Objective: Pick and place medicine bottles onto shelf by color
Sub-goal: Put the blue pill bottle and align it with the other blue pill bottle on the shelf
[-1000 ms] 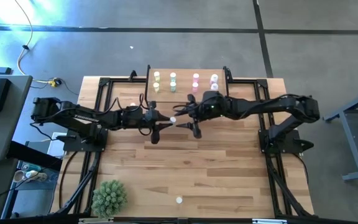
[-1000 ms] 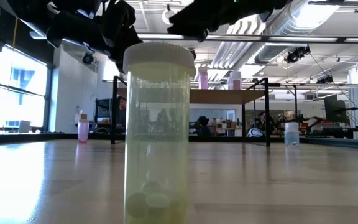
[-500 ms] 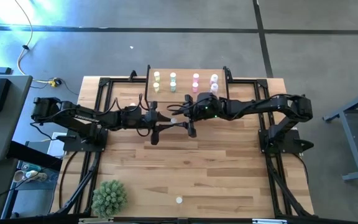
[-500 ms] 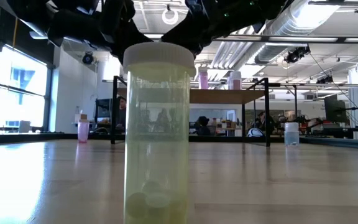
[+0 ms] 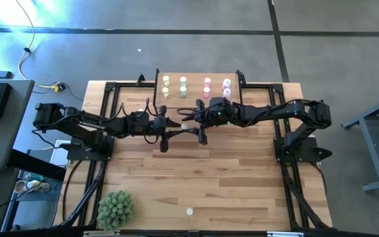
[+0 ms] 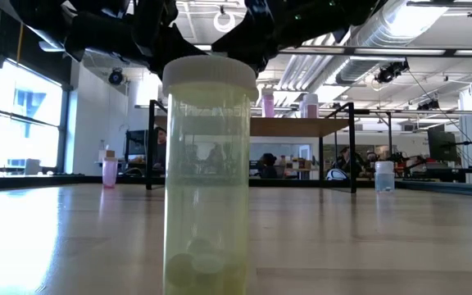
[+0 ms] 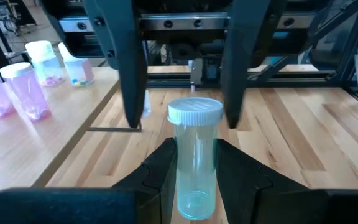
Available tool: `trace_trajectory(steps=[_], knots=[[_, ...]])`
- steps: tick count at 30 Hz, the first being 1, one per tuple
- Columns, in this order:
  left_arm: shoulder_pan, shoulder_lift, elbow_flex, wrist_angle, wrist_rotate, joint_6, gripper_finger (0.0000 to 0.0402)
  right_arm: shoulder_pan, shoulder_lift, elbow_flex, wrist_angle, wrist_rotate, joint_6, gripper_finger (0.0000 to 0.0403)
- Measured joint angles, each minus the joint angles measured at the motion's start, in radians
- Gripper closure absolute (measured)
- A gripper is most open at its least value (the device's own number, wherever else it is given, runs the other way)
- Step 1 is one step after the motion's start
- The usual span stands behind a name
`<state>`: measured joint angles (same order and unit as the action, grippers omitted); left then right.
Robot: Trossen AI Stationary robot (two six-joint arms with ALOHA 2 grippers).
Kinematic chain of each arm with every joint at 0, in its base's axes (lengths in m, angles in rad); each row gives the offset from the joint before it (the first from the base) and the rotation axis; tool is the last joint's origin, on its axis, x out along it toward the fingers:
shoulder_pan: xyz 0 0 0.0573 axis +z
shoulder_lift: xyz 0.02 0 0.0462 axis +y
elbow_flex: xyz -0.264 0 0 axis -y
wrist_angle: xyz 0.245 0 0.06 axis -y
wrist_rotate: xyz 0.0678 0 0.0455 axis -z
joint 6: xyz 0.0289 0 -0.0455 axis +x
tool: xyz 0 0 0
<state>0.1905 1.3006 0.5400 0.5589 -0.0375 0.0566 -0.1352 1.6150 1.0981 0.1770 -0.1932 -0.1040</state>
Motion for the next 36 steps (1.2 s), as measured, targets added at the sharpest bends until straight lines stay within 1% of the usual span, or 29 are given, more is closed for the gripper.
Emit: trace_trajectory(steps=[7,15,24,30,36], knots=[[0.000,0.000,0.000,0.020,0.000,0.000,0.0312,-0.001,0.001,0.000,-0.009,-0.027,0.020,0.0233],[0.000,0.000,0.000,0.022,0.000,0.000,0.0312,-0.001,0.001,0.000,-0.003,-0.025,0.019,0.0256],[0.000,0.000,0.000,0.021,-0.001,0.000,0.0312,-0.001,0.001,0.000,-0.008,-0.024,0.036,0.0305],[0.000,0.000,0.000,0.022,-0.007,0.000,0.0312,-0.001,0.001,0.000,-0.008,-0.024,0.043,0.0299],[-0.001,0.000,0.000,0.022,-0.057,0.007,0.0311,-0.003,0.001,0.000,-0.008,-0.020,0.043,0.0300]])
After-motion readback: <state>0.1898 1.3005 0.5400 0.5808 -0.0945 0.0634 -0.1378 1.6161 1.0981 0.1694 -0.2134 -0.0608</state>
